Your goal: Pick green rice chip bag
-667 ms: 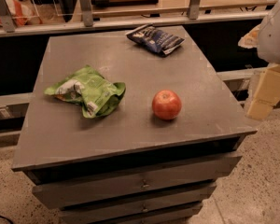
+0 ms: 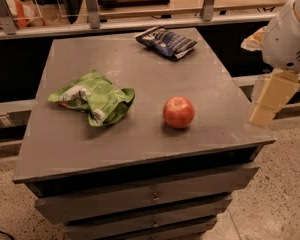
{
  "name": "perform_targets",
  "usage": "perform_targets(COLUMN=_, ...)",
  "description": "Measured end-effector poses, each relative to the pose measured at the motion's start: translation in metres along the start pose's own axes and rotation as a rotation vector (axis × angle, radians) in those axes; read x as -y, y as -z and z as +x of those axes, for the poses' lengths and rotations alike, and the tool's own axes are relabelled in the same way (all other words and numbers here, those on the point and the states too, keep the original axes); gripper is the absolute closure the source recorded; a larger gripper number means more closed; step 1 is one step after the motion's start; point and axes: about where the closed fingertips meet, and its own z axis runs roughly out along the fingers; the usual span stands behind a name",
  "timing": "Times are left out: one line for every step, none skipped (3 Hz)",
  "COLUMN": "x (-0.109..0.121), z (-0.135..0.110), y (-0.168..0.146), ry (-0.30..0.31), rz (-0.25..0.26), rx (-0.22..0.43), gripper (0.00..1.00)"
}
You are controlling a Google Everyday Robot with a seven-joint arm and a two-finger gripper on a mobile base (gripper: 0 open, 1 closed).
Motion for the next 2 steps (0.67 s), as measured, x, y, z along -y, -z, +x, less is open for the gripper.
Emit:
perform_targets(x=0.004, z=-0.023, y=-0.012, ry=0.002, rz=-0.015, rx=0.102, gripper=0.0)
perform_targets(x=0.006, z=-0.048, y=-0.026, ry=0.004, rz=-0.045, rx=0.16, gripper=0.0)
